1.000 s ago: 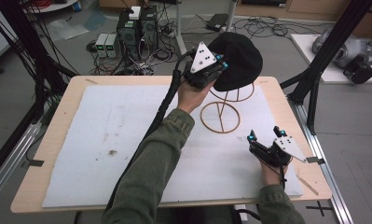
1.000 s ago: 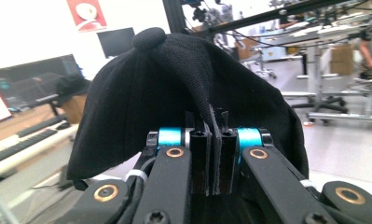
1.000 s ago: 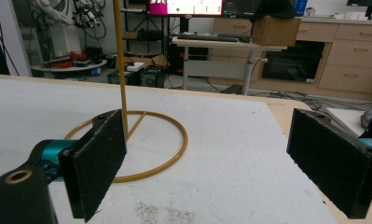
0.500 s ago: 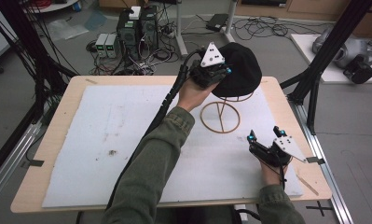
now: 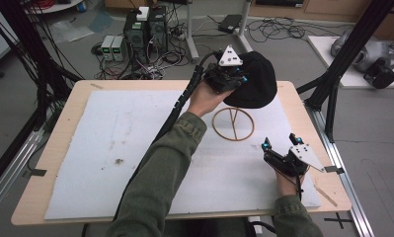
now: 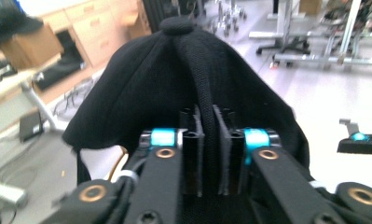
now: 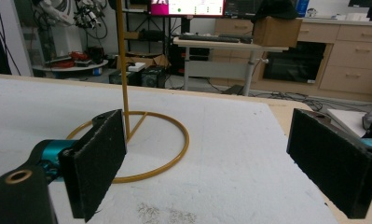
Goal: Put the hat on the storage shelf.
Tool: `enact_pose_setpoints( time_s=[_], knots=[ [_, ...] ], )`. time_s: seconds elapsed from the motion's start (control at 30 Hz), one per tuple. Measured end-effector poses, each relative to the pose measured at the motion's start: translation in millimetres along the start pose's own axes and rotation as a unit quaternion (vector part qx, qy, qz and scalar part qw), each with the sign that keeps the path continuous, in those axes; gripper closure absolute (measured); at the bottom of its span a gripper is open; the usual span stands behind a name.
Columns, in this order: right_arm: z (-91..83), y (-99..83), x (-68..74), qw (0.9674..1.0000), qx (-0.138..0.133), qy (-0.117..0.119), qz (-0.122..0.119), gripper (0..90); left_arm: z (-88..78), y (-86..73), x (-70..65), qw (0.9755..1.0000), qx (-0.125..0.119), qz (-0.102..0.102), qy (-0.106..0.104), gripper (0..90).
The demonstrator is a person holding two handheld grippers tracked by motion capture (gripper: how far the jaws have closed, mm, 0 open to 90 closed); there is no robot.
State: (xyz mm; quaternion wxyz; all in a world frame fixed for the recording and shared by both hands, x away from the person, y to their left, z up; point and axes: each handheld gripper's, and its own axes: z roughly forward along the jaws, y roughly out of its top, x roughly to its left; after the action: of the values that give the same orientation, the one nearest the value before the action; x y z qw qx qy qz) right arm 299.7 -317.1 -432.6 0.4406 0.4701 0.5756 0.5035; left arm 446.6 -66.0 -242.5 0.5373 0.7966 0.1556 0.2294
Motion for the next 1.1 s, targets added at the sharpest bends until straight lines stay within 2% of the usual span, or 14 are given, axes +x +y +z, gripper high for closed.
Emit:
enact_pose_setpoints(
  time_s=[0.33,0.4,0.5,0.63,0.7,0.9,1.03,1.1],
  knots=[
    [-0.3,0.3,-0.1,1.0000,-0.001,0.001,0.001,11.0,2.7,-0.1,-2.3,0.9999,0.000,-0.004,0.012,73.7],
    [-0.4,0.2,0.0,1.0000,0.000,0.001,0.003,11.0,3.3,-0.7,-2.4,0.9999,0.000,-0.008,0.012,71.1],
    [-0.3,0.2,0.1,1.0000,-0.001,0.001,0.002,11.0,4.8,-1.4,-3.9,0.9998,0.006,-0.003,0.021,66.2],
    [-0.3,0.3,0.1,1.0000,-0.001,0.002,0.002,11.1,6.4,-3.7,-4.5,0.9997,0.006,-0.009,0.022,61.9],
    [-0.3,0.3,0.0,1.0000,-0.002,0.002,0.001,11.0,7.2,-5.2,-4.8,0.9995,0.007,-0.009,0.030,57.1],
    [-0.2,0.3,0.0,1.0000,-0.001,0.002,0.002,11.0,5.2,-6.0,-2.5,0.9993,0.009,-0.014,0.034,55.7],
    [-0.2,0.3,-0.1,1.0000,-0.001,0.001,0.002,11.0,1.6,-7.3,-1.8,0.9989,0.003,-0.012,0.045,43.6],
    [-0.2,0.3,-0.3,1.0000,-0.001,0.001,0.002,11.0,-2.1,-8.9,-0.9,0.9986,-0.009,-0.008,0.052,40.2]
  ],
)
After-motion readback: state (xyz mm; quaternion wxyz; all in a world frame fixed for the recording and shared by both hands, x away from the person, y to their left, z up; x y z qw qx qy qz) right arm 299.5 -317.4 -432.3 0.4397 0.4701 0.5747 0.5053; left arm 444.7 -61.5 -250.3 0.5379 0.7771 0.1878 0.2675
